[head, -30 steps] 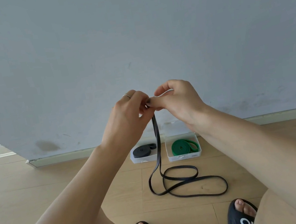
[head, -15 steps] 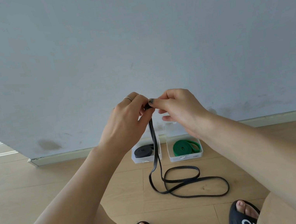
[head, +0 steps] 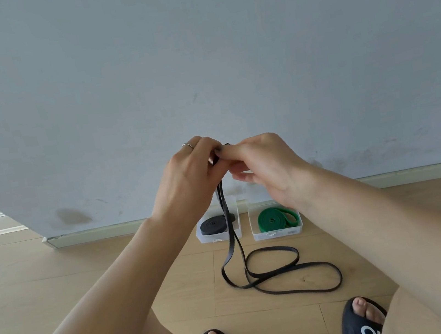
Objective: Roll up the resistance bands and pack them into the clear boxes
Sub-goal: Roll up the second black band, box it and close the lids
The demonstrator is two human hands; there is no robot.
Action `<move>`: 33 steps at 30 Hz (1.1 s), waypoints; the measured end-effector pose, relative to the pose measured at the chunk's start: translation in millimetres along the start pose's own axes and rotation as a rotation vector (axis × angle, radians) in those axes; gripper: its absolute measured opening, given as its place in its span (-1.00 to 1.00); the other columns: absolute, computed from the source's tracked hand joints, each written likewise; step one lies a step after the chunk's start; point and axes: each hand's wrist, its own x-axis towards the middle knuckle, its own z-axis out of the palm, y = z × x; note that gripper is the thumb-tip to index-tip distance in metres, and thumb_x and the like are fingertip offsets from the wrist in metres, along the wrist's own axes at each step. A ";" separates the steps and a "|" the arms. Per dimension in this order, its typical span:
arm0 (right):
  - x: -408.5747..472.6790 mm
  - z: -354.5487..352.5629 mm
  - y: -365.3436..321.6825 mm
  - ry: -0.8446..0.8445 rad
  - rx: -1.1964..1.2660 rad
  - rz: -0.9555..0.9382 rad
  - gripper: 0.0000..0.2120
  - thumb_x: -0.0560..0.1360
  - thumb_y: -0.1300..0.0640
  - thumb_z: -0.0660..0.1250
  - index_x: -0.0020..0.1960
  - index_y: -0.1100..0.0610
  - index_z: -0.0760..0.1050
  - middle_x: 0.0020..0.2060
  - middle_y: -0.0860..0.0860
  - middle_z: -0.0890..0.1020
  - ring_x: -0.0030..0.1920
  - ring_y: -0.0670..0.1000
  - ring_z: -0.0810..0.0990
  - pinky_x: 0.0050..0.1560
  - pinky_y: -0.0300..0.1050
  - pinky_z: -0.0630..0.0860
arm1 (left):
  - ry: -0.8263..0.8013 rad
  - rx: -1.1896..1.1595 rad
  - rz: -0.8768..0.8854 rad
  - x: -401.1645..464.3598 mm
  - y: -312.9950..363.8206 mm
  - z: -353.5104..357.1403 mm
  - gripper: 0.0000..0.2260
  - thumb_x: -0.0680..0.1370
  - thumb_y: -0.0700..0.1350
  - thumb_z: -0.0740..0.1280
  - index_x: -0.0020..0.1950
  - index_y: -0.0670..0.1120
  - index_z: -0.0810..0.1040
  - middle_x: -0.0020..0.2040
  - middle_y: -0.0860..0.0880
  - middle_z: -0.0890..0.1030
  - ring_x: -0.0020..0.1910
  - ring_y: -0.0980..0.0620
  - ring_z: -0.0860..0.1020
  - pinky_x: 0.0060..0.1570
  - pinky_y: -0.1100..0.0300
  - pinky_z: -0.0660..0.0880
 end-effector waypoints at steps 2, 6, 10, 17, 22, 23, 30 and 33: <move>0.1 -0.2 0.8 -0.017 0.063 0.022 -0.70 0.53 0.09 0.47 0.02 0.37 0.68 -0.07 0.17 0.76 0.05 0.15 0.73 0.23 -0.01 0.64 | 0.003 -0.056 -0.059 0.7 2.0 2.3 -0.91 0.57 -0.15 0.45 0.01 -0.16 0.63 -0.12 0.00 0.62 -0.27 0.01 0.61 -0.17 0.14 0.54; -1.5 -1.1 -1.5 -0.075 0.123 0.029 -0.76 0.60 0.07 0.41 0.06 0.24 0.72 -0.03 0.14 0.77 0.03 0.10 0.74 0.23 -0.09 0.61 | 0.022 -0.117 -0.132 1.8 3.5 1.4 -0.94 0.56 -0.21 0.46 0.01 -0.16 0.67 -0.13 0.07 0.61 -0.20 0.06 0.62 -0.08 0.31 0.52; -2.0 -4.8 -4.1 -0.125 0.091 0.058 -0.76 0.59 0.04 0.43 0.05 0.21 0.72 -0.16 0.05 0.71 -0.11 -0.01 0.67 0.19 -0.08 0.62 | -0.030 -0.074 -0.039 1.5 -3.1 -0.9 -0.95 0.61 -0.18 0.42 0.00 -0.15 0.65 -0.13 0.00 0.61 -0.21 -0.03 0.60 -0.12 0.10 0.54; -1.6 -6.8 -7.5 -0.067 0.047 0.035 -0.70 0.48 0.10 0.55 0.07 0.16 0.48 -0.07 0.12 0.70 -0.09 0.04 0.71 0.21 0.03 0.64 | -0.047 -0.012 0.079 2.7 -10.5 -3.9 -0.88 0.61 -0.14 0.35 -0.02 -0.18 0.62 -0.17 -0.04 0.59 -0.25 -0.09 0.57 -0.23 -0.08 0.56; -2.9 -5.8 -8.0 0.013 0.009 -0.033 -0.72 0.45 0.15 0.57 0.07 0.22 0.58 -0.06 0.16 0.75 -0.14 0.01 0.74 0.02 -0.15 0.63 | -0.028 -0.096 0.020 2.5 -8.6 -4.6 -0.96 0.56 -0.20 0.47 -0.01 -0.16 0.66 -0.17 -0.02 0.63 -0.22 0.00 0.61 -0.13 0.07 0.59; -3.0 -6.6 -8.7 0.004 0.063 -0.016 -0.76 0.47 0.18 0.54 0.07 0.25 0.60 -0.09 0.16 0.76 -0.15 0.02 0.75 0.00 -0.17 0.62 | -0.021 -0.121 -0.023 2.5 -7.3 -4.6 -0.94 0.54 -0.20 0.49 -0.01 -0.15 0.67 -0.15 -0.02 0.64 -0.20 0.04 0.62 -0.09 0.13 0.59; -1.2 -9.9 -7.1 -0.103 0.170 0.085 -0.80 0.55 0.18 0.44 0.11 0.26 0.71 -0.03 0.17 0.77 -0.06 0.05 0.75 0.10 -0.18 0.59 | -0.082 -0.154 -0.115 3.0 -8.9 -6.1 -0.94 0.55 -0.17 0.48 0.01 -0.12 0.71 -0.15 0.01 0.64 -0.14 0.04 0.61 -0.01 0.14 0.55; -3.2 -11.0 -8.3 -0.120 0.097 0.094 -0.78 0.57 0.11 0.43 0.13 0.22 0.69 -0.02 0.13 0.77 -0.01 0.03 0.74 0.21 -0.10 0.58 | -0.110 -0.109 -0.044 1.9 -13.4 -8.0 -0.93 0.59 -0.16 0.45 -0.05 -0.15 0.66 -0.20 0.00 0.58 -0.20 0.00 0.54 -0.10 0.09 0.50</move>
